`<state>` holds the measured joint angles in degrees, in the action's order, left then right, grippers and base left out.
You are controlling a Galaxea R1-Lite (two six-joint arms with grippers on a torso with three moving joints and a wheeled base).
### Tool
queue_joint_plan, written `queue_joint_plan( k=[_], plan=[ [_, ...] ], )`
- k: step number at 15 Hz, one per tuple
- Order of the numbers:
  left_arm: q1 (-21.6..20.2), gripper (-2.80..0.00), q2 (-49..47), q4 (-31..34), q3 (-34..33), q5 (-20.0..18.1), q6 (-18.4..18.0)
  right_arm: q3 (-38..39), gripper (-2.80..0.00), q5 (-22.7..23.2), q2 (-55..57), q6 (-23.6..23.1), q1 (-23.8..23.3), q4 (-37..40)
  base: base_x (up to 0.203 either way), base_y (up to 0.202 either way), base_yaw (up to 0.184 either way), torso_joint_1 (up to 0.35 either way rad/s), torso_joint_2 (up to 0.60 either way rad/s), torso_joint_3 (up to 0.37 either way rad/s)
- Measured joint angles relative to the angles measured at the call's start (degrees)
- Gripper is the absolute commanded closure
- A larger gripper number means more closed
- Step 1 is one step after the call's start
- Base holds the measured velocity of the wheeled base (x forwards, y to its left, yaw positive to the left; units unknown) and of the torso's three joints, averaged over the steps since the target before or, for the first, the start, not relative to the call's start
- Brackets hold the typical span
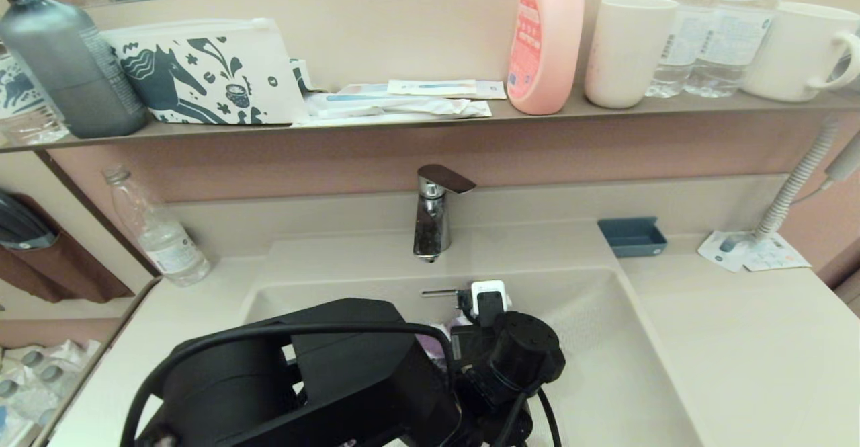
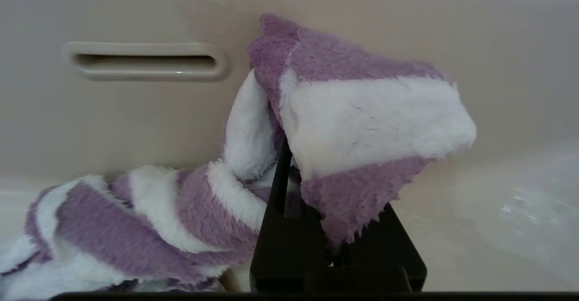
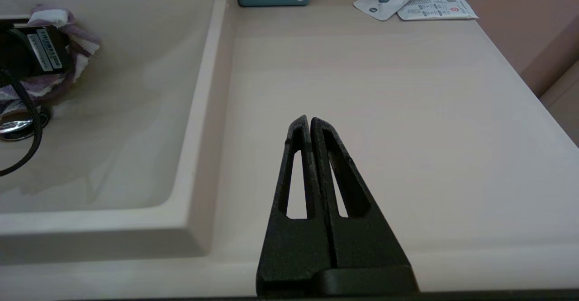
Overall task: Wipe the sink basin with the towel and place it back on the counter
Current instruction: Wipe the sink
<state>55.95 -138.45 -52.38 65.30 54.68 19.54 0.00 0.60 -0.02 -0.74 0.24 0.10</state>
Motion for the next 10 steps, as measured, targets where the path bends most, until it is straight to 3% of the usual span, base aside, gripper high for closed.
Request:
queue_joint_plan(
  k=[10],
  plan=[
    [-5.38,0.00,2.18,-11.14,-15.33,-1.42,-0.09,0.00,0.00,0.00,0.00,-0.01,0.00,0.00,0.000,0.000,0.000,0.000,0.00,0.000]
  ],
)
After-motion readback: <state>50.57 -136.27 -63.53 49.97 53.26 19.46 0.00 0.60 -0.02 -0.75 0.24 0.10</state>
